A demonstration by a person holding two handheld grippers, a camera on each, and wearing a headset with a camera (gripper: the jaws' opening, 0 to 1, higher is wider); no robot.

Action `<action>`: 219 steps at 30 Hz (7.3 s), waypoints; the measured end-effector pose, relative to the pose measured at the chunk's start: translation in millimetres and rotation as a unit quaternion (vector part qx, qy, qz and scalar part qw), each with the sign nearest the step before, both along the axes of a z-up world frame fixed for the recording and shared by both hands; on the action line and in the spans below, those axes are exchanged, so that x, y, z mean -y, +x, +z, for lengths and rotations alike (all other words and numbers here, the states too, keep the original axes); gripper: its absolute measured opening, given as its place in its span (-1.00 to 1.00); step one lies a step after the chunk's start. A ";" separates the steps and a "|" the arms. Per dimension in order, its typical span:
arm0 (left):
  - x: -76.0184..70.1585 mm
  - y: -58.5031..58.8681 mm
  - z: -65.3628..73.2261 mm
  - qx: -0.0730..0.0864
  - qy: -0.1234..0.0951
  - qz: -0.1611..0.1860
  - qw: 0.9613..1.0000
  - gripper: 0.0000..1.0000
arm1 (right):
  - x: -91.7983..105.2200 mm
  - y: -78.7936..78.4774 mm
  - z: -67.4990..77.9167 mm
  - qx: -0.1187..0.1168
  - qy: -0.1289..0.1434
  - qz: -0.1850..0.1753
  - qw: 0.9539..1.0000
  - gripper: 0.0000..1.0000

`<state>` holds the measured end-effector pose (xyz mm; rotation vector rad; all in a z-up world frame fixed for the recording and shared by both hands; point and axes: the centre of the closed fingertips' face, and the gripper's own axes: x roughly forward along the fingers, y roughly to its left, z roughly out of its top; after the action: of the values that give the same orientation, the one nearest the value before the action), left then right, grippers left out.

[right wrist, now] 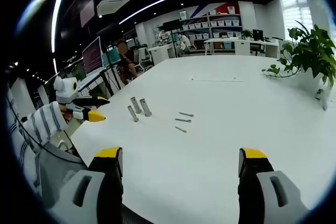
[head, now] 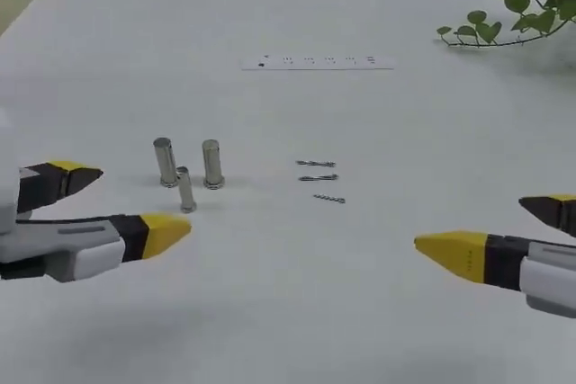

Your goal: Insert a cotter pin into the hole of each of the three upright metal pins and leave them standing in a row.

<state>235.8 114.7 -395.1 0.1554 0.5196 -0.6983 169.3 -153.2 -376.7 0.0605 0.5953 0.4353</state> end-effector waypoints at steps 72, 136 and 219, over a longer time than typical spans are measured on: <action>26.7 61.5 -54.0 -0.045 0.045 0.018 0.998 -0.89 | 8.8 -1.7 8.8 -0.005 -0.004 -0.017 1.000 0.68; 106.9 -59.1 -31.4 0.028 0.075 -0.375 0.923 -0.90 | -8.9 -4.9 7.9 -0.009 -0.006 0.014 1.000 0.67; 54.6 -83.3 -13.5 -0.052 -0.070 -0.190 0.978 0.97 | -28.4 19.4 6.3 -0.017 -0.047 0.100 0.994 0.53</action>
<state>152.5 60.1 -408.6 0.0857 0.5442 -1.1187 188.7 -124.8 -370.3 -0.0830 0.6569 0.5996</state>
